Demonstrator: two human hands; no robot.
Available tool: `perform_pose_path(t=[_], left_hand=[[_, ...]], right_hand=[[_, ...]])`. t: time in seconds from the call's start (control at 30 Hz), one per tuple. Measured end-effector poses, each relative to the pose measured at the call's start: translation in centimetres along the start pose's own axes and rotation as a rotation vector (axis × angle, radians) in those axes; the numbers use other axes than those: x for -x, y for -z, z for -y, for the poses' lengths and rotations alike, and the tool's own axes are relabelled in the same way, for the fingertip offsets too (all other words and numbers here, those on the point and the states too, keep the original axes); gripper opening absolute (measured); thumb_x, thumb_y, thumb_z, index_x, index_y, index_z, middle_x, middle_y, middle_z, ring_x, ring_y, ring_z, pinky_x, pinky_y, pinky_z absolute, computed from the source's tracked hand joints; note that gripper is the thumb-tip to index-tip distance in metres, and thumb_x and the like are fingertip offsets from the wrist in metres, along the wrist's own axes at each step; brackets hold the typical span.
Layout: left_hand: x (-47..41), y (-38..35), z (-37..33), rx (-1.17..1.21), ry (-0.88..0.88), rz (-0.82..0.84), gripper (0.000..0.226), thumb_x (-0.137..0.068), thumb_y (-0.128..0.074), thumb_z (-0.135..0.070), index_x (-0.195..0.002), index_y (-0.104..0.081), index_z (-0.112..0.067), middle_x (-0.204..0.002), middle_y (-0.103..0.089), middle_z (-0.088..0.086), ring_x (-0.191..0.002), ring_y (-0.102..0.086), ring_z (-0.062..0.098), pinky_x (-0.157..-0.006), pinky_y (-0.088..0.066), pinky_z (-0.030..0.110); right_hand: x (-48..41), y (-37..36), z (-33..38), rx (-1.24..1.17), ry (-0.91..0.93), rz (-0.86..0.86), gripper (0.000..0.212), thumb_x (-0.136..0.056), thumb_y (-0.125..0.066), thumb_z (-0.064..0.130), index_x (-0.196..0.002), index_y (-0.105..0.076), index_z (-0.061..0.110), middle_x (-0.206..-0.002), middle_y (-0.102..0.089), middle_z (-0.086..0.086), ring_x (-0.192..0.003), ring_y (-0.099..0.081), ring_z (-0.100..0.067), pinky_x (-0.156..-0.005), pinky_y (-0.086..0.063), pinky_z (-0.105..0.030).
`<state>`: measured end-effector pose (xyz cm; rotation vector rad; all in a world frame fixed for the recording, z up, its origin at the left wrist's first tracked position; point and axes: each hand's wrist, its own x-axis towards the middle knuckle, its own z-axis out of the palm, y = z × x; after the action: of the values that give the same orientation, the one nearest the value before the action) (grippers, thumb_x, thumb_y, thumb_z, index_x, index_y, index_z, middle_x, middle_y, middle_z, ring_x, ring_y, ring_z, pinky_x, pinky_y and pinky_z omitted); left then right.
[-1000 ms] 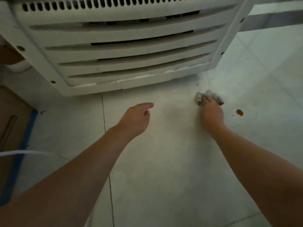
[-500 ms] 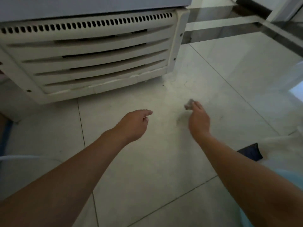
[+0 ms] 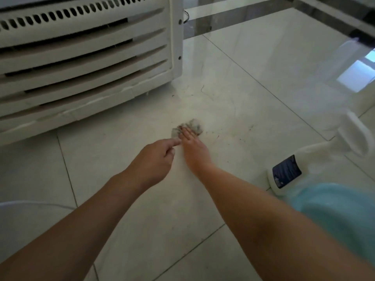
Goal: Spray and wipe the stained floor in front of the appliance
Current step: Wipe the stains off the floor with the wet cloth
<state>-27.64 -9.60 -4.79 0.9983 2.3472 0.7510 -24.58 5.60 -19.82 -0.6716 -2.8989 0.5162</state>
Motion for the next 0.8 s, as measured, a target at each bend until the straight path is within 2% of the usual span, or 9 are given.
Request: perform_pose_path(t=[0.13,0.27,0.43,0.5,0.57,0.63,0.7,0.73,0.8], left_hand=[[-1.0,-0.2,0.3,0.032,0.03,0.014,0.038,-0.1,-0.04,-0.021,-0.135,-0.052,-0.029,-0.143,-0.051,-0.004,-0.132,-0.045,0.013,-0.101,-0.03,0.019],[-1.3,-0.9,-0.2,0.047,0.03,0.045,0.038,-0.099,-0.04,-0.02,-0.135,-0.053,-0.027,-0.143,-0.051,-0.002,-0.132,-0.046,0.014,-0.102,-0.03,0.02],[-0.2,-0.8,-1.3,0.023,-0.009,0.063,0.039,-0.1,-0.04,-0.019,-0.136,-0.051,-0.025,-0.144,-0.05,-0.002,-0.132,-0.046,0.015,-0.1,-0.029,0.017],[0.1,-0.3,-1.7,0.011,-0.019,0.063,0.039,-0.099,-0.04,-0.019,-0.136,-0.051,-0.025,-0.144,-0.05,-0.001,-0.132,-0.046,0.015,-0.101,-0.029,0.018],[0.4,0.2,-2.2,-0.006,-0.025,0.064,0.039,-0.099,-0.04,-0.018,-0.136,-0.052,-0.024,-0.143,-0.051,0.0,-0.132,-0.046,0.017,-0.105,-0.03,0.021],[0.6,0.5,-2.9,-0.036,-0.039,0.065,0.039,-0.099,-0.04,-0.017,-0.135,-0.053,-0.022,-0.143,-0.051,0.001,-0.132,-0.046,0.017,-0.107,-0.03,0.022],[0.8,0.7,-3.6,-0.049,-0.04,0.069,0.039,-0.099,-0.039,-0.017,-0.135,-0.053,-0.022,-0.143,-0.051,0.001,-0.133,-0.045,0.018,-0.106,-0.031,0.022],[1.0,0.7,-3.8,-0.05,-0.04,0.074,0.039,-0.1,-0.038,-0.018,-0.135,-0.052,-0.023,-0.143,-0.051,0.001,-0.133,-0.045,0.018,-0.105,-0.031,0.023],[1.3,0.6,-4.1,-0.05,-0.051,0.081,0.038,-0.1,-0.037,-0.018,-0.135,-0.052,-0.023,-0.144,-0.05,0.001,-0.132,-0.045,0.018,-0.103,-0.031,0.022]], right_hand=[[0.8,2.9,-6.1,-0.007,-0.224,-0.075,0.048,-0.1,-0.034,0.01,-0.148,-0.03,0.009,-0.158,-0.023,-0.005,-0.146,-0.021,-0.014,-0.117,-0.014,-0.023],[3.7,5.4,-11.9,0.075,-0.392,-0.105,0.052,-0.097,-0.036,-0.001,-0.148,-0.031,0.009,-0.158,-0.023,-0.004,-0.145,-0.022,-0.014,-0.115,-0.021,-0.027],[4.0,8.2,-10.9,-0.03,-0.503,-0.144,0.042,-0.097,-0.038,0.006,-0.137,-0.049,0.015,-0.154,-0.034,-0.004,-0.142,-0.029,-0.021,-0.112,-0.025,-0.032],[5.1,8.0,-7.1,-0.068,-0.404,-0.202,0.047,-0.091,-0.042,-0.001,-0.134,-0.053,0.014,-0.15,-0.041,-0.004,-0.136,-0.039,-0.02,-0.109,-0.028,-0.027],[8.2,6.9,-2.4,-0.099,-0.22,-0.275,0.056,-0.084,-0.043,-0.008,-0.133,-0.055,0.016,-0.147,-0.045,-0.001,-0.13,-0.048,-0.02,-0.105,-0.039,-0.029],[13.2,5.0,2.9,-0.136,-0.009,-0.309,0.058,-0.084,-0.04,-0.008,-0.135,-0.054,0.016,-0.146,-0.047,0.0,-0.133,-0.045,-0.017,-0.107,-0.038,-0.023],[19.1,2.1,7.4,-0.186,0.201,-0.234,0.043,-0.1,-0.03,0.006,-0.136,-0.051,0.012,-0.145,-0.047,0.002,-0.135,-0.042,-0.015,-0.109,-0.036,-0.022],[22.0,0.4,9.2,-0.166,0.298,-0.173,0.04,-0.103,-0.026,0.012,-0.132,-0.054,0.01,-0.142,-0.051,0.0,-0.133,-0.045,-0.018,-0.107,-0.041,-0.025],[26.8,-2.7,11.1,-0.08,0.398,-0.085,0.036,-0.102,-0.034,0.013,-0.115,-0.067,0.015,-0.13,-0.062,0.001,-0.125,-0.055,-0.018,-0.094,-0.051,-0.029]])
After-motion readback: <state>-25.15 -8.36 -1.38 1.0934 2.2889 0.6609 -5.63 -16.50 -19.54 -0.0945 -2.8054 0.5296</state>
